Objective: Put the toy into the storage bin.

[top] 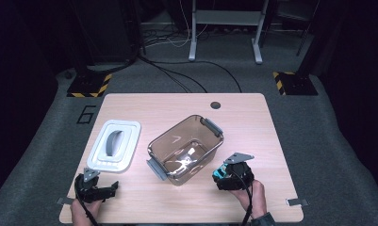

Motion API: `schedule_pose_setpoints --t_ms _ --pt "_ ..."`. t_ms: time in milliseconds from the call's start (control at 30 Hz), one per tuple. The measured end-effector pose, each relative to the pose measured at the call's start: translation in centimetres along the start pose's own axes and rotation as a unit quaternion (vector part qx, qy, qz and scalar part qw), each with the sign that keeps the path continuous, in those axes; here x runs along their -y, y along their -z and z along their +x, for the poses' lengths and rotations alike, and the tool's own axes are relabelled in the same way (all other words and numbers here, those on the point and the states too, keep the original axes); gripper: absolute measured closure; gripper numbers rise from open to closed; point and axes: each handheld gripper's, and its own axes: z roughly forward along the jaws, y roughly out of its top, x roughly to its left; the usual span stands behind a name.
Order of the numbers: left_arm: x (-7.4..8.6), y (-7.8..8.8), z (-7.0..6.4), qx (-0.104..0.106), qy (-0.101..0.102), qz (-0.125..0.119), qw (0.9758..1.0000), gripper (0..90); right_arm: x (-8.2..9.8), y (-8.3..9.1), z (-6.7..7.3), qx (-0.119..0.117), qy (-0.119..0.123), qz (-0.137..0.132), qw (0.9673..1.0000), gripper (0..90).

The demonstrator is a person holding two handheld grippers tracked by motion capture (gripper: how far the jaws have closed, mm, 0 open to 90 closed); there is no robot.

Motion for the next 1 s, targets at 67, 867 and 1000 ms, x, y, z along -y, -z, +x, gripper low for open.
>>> schedule_pose_setpoints --t_ms 67,867,1000 --pt "0.0 0.0 0.0 0.0 0.0 0.0 1.0 0.4 -0.2 0.1 -0.1 0.002 0.003 0.001 1.0 24.2" --pt "0.0 0.0 0.0 0.0 0.0 0.0 1.0 0.4 -3.4 0.6 -0.4 0.003 0.028 0.003 0.9996 24.2" --pt "0.0 0.0 0.0 0.0 0.0 0.0 1.0 0.4 -3.7 0.9 -0.4 0.004 0.029 0.002 0.9996 24.2"
